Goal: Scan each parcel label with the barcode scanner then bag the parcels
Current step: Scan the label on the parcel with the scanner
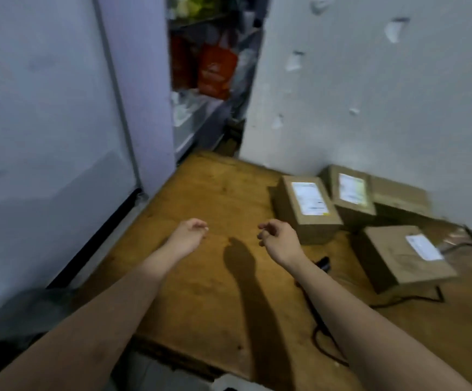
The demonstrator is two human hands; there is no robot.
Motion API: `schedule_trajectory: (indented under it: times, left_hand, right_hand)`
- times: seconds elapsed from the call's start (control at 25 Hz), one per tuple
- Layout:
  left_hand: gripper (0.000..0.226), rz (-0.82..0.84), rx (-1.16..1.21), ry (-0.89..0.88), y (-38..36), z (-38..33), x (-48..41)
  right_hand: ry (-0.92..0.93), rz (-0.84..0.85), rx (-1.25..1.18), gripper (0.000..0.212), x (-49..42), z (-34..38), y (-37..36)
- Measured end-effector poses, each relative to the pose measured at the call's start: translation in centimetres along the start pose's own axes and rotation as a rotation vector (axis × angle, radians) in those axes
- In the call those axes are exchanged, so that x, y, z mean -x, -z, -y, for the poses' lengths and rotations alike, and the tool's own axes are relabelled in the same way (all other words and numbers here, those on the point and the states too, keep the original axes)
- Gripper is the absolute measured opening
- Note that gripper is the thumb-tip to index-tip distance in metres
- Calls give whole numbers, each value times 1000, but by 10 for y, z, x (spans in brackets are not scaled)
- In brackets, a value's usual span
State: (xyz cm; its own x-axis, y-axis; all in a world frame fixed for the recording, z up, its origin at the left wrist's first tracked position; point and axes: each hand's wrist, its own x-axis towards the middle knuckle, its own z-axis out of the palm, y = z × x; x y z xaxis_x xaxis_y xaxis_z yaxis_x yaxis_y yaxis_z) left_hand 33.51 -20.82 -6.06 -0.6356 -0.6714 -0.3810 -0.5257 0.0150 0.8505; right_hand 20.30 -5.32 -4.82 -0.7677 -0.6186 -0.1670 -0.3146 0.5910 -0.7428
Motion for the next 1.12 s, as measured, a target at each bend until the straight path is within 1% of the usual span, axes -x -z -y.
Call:
schedule_trajectory:
  times: [0.08, 0.2, 0.32, 0.44, 0.52, 0.6, 0.68, 0.76, 0.8, 0.84, 0.88, 0.96, 1.0, 1.04, 1.08, 1.12]
  left_hand:
    - [25, 48, -157, -74, -38, -29, -15]
    - [25, 107, -293, -109, -80, -62, -37]
    - [27, 158, -350, -135, -105, -83, -54]
    - [29, 221, -375, -118, -126, -97, -72]
    - [29, 238, -407, -108, -138, -102, -86]
    - [29, 292, -437, -95, -150, -100, -100]
    - [39, 379, -402, -19, -161, -97, -109]
    - [60, 422, -285, 63, -167, -92, -115]
    - [76, 396, -207, 76, -168, -88, -116]
    - [93, 323, -144, 91, -168, -84, -118]
    - [97, 253, -110, 104, -165, -82, -118]
    - [75, 114, -124, 137, -154, -81, -122]
    - [69, 105, -166, 172, -145, -79, -128]
    - [68, 144, -195, 192, -134, -82, -133]
    - [67, 216, -226, 214, -123, -85, -141]
    - [66, 318, -286, 208, -113, -90, -147]
  right_hand:
    - [-45, -85, 36, 19, -6, -38, 50]
    - [-139, -174, 74, 19, -17, -83, 107]
    - [-165, -161, 160, 21, -30, -108, 134]
    - [-246, -179, 143, 23, -50, -125, 145]
    - [-304, -166, 71, 38, -62, -132, 148]
    - [-380, -121, -118, 53, -72, -135, 144]
    - [-406, -88, -314, 56, -82, -131, 136]
    - [-421, -81, -397, 52, -89, -125, 125]
    - [-426, -74, -399, 48, -89, -120, 121]
    - [-424, -46, -398, 42, -88, -114, 116]
    - [-415, 12, -392, 36, -86, -108, 112]
    - [-406, 180, -382, 30, -83, -101, 103]
    - [-394, 266, -412, 28, -82, -98, 97]
    - [-397, 303, -469, 22, -81, -93, 93]
    - [-410, 263, -535, 17, -82, -86, 92]
    - [-424, 135, -566, 16, -86, -82, 93]
